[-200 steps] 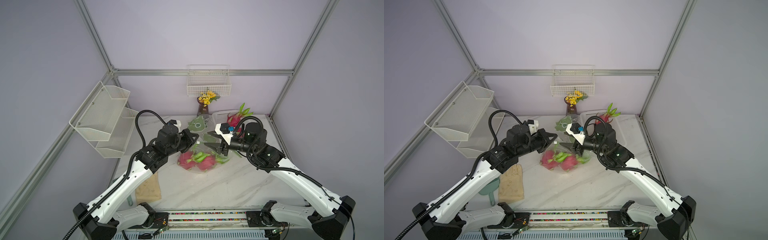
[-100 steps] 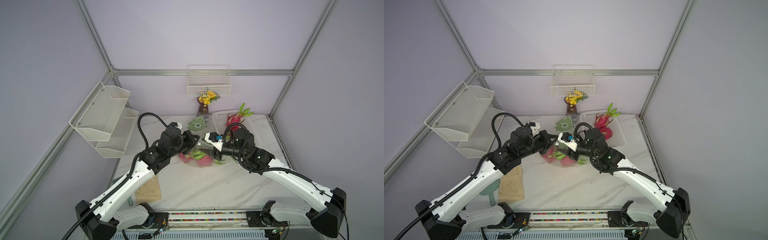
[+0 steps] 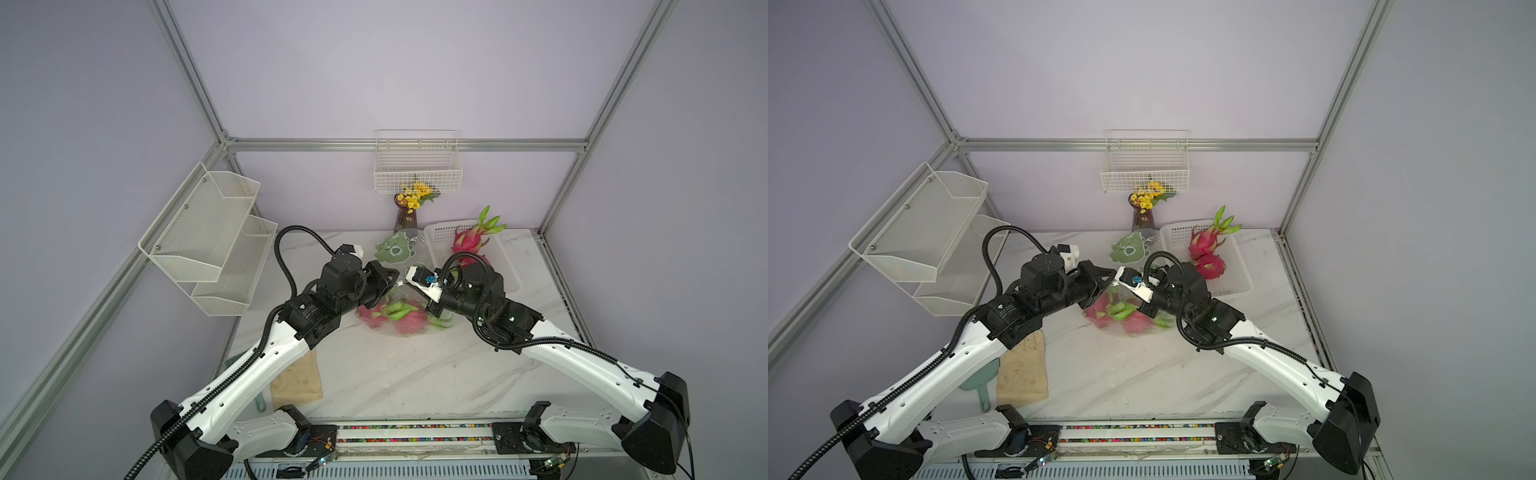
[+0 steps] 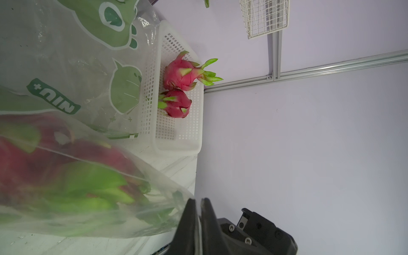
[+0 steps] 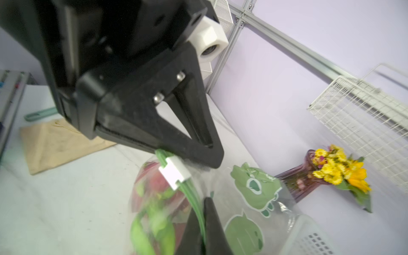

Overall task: Open the zip-top bag and take out the dragon fruit
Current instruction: Unzip the zipper on the zipper food storage bag.

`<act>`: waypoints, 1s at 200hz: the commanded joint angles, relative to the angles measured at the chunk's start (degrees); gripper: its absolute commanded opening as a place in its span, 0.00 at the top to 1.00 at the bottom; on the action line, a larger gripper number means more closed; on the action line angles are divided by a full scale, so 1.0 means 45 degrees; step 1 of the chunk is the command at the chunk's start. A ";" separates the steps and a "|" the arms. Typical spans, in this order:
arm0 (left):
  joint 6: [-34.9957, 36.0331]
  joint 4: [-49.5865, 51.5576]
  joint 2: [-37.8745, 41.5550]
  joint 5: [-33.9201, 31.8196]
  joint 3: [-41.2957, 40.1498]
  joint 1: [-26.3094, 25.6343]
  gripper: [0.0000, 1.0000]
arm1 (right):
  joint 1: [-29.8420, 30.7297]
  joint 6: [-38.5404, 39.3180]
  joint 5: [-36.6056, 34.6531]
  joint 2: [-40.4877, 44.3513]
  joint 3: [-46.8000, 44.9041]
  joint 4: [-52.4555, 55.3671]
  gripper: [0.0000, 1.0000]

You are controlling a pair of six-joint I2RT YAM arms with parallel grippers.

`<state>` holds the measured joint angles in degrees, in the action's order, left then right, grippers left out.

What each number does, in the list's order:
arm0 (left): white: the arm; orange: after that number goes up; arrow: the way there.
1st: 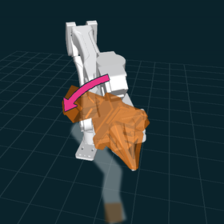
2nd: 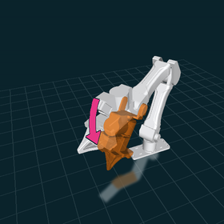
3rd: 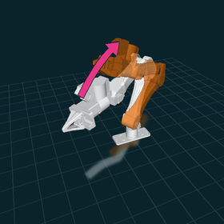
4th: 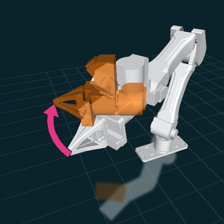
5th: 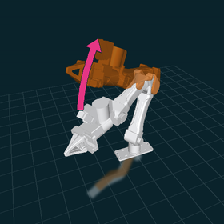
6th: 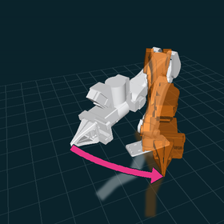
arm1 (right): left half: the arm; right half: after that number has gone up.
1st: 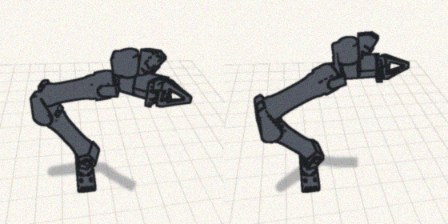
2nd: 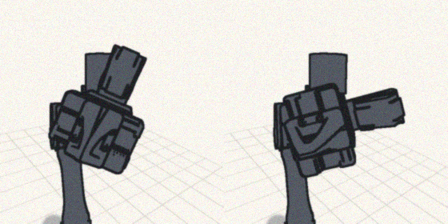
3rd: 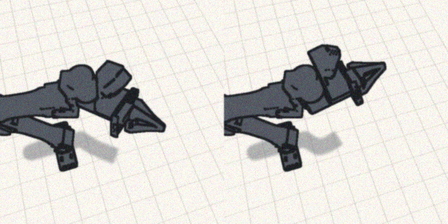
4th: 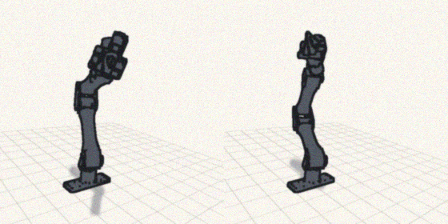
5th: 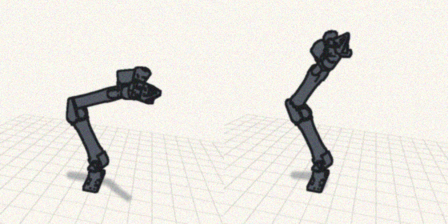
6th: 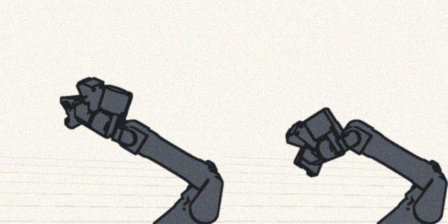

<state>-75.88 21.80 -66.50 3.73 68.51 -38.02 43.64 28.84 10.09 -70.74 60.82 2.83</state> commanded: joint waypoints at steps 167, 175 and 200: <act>1.5400 -0.4305 0.2763 0.4336 -0.1695 0.2057 0.29 | 0.0068 -0.2214 0.1180 0.1201 0.2129 0.1920 1.00; 1.5957 -0.4567 0.2830 0.4930 -0.1998 0.2050 0.28 | 0.0065 -0.2287 0.1318 0.1170 0.2279 0.2211 1.00; 1.6919 -0.5371 0.2939 0.6168 -0.2751 0.2045 0.26 | 0.0068 -0.2450 0.1598 0.1251 0.2520 0.2838 1.00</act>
<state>-10.15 3.70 -54.11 23.27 57.63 -29.21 43.68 19.70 14.61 -67.18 69.19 15.00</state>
